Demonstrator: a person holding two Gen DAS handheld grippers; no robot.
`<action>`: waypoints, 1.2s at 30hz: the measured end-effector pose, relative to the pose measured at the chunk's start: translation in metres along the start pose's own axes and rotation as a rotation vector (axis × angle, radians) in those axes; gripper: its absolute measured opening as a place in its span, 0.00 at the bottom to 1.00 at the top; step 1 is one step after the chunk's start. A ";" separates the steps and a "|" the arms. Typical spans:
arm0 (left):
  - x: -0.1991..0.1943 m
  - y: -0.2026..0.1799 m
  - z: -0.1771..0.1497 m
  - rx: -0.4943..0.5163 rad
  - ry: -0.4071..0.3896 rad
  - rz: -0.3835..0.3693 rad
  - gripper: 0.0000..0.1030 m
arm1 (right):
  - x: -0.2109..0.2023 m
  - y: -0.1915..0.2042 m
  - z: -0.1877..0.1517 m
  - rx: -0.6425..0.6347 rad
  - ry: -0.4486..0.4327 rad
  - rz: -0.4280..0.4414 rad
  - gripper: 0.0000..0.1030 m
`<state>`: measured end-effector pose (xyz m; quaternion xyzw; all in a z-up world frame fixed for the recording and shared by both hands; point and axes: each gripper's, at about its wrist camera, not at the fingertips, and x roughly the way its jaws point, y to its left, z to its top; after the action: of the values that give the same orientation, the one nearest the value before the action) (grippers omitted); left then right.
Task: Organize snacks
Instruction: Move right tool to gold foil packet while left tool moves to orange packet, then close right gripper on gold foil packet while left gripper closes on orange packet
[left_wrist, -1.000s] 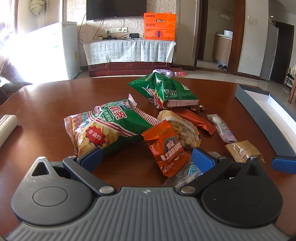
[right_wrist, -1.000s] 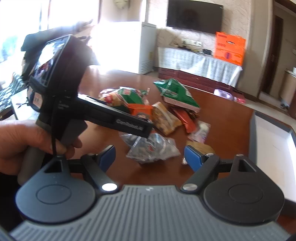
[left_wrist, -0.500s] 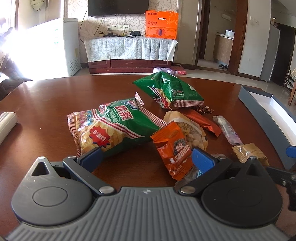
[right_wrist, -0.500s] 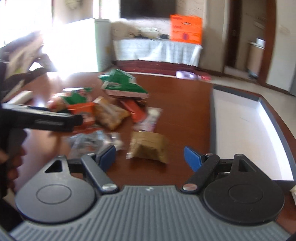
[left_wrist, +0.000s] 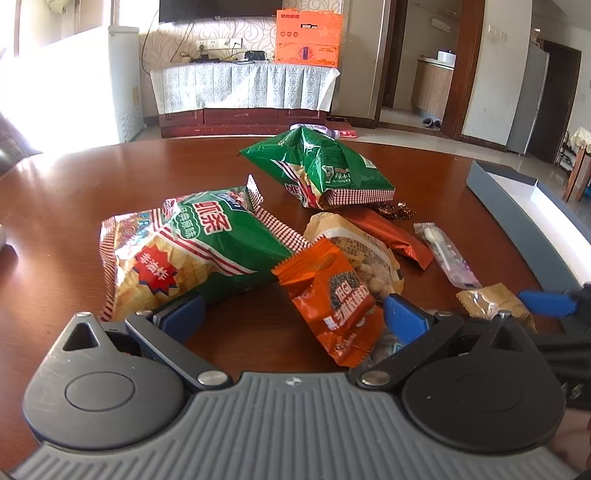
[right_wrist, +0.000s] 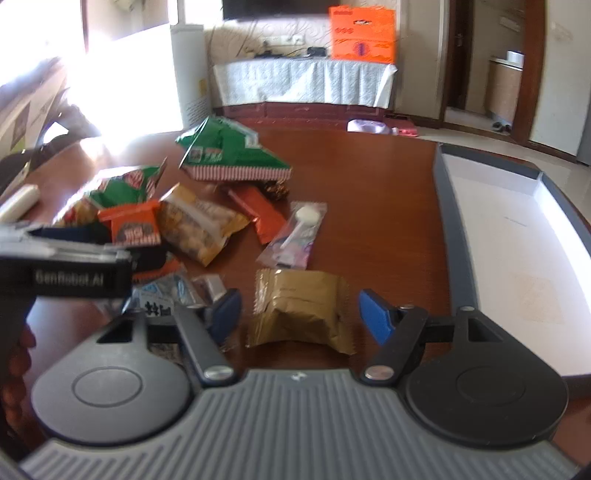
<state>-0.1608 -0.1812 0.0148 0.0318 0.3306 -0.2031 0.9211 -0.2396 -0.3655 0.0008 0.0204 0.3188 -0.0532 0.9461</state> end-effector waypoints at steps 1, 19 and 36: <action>0.002 0.001 0.000 -0.007 0.007 -0.005 1.00 | 0.002 0.001 -0.001 -0.008 0.011 0.004 0.58; 0.010 -0.004 0.000 -0.002 0.028 -0.113 0.40 | 0.004 0.002 0.000 -0.028 0.012 0.013 0.46; -0.016 -0.009 0.008 0.025 -0.045 -0.121 0.33 | -0.021 0.002 0.005 -0.021 -0.050 0.038 0.43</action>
<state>-0.1711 -0.1857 0.0313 0.0185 0.3085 -0.2632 0.9139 -0.2527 -0.3619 0.0179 0.0151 0.2950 -0.0322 0.9548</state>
